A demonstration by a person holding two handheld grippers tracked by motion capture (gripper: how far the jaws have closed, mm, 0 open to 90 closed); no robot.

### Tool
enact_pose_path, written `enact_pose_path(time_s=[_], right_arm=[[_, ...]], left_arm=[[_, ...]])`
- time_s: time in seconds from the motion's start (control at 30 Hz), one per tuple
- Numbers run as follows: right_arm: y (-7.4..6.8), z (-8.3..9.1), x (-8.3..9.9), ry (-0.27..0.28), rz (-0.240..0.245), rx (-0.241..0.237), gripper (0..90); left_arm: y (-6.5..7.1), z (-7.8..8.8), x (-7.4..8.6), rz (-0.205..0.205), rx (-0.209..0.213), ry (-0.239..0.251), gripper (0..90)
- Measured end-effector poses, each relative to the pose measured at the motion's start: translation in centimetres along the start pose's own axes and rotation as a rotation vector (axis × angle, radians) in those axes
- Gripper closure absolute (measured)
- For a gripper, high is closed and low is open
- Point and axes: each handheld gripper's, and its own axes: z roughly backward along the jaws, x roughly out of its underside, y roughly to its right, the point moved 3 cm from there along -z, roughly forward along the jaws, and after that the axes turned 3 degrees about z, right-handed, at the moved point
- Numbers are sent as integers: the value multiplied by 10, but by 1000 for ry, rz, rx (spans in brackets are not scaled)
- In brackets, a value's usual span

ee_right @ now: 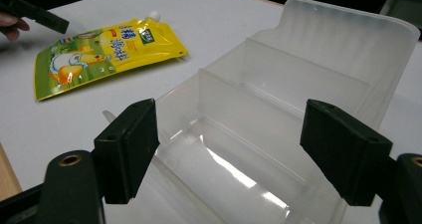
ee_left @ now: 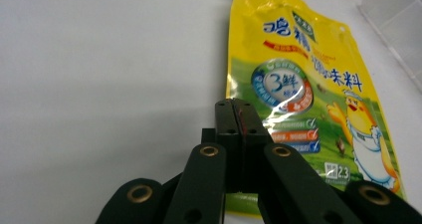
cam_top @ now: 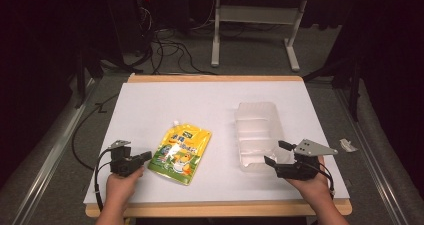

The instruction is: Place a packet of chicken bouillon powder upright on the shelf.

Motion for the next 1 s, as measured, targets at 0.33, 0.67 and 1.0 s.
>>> enact_pose_path(time_s=[0.33, 0.67, 1.0], right_arm=[[0, -1, 0, -4, 0, 3, 235], [0, -1, 0, -4, 2, 2, 238], [0, 0, 0, -8, -4, 4, 240]], left_arm=[[0, -10, 0, 40, 66, -40, 540], [-1, -10, 5, 59, 131, -90, 694], [26, -16, 15, -36, 192, -176, 866]])
